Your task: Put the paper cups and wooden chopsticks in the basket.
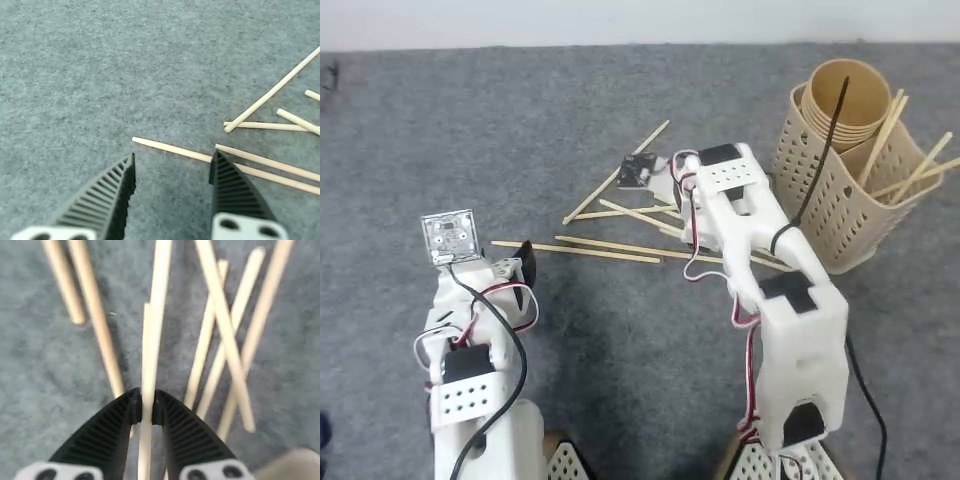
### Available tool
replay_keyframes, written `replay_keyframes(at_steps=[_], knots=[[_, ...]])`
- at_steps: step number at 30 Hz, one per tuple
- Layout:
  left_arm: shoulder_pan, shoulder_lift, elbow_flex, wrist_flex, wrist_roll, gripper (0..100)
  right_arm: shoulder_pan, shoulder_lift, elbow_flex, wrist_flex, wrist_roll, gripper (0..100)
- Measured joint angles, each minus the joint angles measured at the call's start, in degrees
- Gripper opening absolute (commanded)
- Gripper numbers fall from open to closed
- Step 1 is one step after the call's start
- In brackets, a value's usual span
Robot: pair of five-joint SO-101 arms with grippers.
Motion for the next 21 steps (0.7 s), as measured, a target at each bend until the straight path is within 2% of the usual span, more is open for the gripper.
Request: replay_keyframes(at_steps=[8, 13, 16, 21], knots=[[0.0, 0.0, 0.0, 0.0, 0.0, 22, -5.5, -22.7, 0.0, 4.9, -5.5, 0.6], [0.0, 0.0, 0.0, 0.0, 0.0, 22, -5.8, -38.6, 0.0, 4.9, -11.8, 0.6], [0.0, 0.0, 0.0, 0.0, 0.0, 22, -2.8, -46.8, -2.3, 4.0, -15.5, 0.6], [0.0, 0.0, 0.0, 0.0, 0.0, 22, 8.9, -56.8, -5.1, -3.6, -23.2, 0.6]])
